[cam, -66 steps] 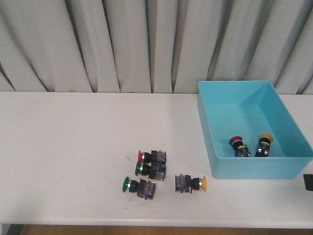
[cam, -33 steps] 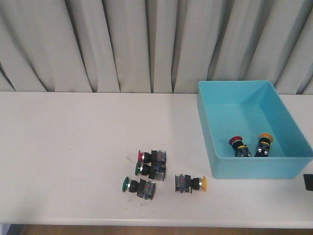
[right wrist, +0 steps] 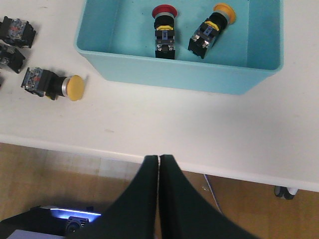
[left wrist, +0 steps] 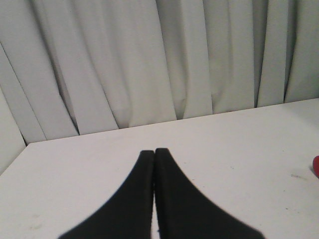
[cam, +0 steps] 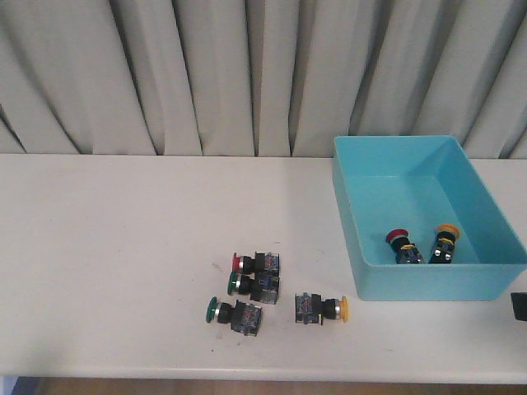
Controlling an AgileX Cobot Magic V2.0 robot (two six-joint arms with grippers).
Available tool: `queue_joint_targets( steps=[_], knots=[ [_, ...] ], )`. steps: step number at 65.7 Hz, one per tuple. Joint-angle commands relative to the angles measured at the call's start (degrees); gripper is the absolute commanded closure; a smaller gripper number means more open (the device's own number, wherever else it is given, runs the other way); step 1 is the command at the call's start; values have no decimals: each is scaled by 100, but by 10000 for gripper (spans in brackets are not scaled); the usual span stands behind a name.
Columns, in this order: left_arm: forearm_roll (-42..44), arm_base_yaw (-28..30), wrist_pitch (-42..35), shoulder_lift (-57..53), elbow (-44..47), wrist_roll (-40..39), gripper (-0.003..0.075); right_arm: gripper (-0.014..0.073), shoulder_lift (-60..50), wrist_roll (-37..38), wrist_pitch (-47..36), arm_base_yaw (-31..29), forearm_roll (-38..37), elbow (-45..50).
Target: Pick red and yellow buttons and place in box
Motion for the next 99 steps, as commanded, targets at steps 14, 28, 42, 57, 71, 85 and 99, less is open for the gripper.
queue_joint_targets(
  steps=[14,28,42,57,71,85,99],
  knots=[
    [-54,-19,-400,-84,272,-7,727,601,-23,-25,-244,-8,21,-156],
    [-54,-19,-400,-84,272,-7,727,601,-182,-117,-433,-11,-117,-113],
    [-54,-19,-400,-84,272,-7,727,601,-2148,-121,-2419,-22,-140,1195],
    [-54,-19,-400,-84,272,-7,727,601,-4011,-128,-3435,-15,-132,2503],
    [-54,-19,-400,-84,272,-7,727,600,-4680,1389,-4374,-16,-1041,3606],
    [-54,-19,-400,-84,272,-7,727,600,-5022,1881,-5492,-16,-1348,4617],
    [-54,-19,-400,-84,272,-7,727,598,-5104,1881,-5399,-10,-1174,4642]
  ],
)
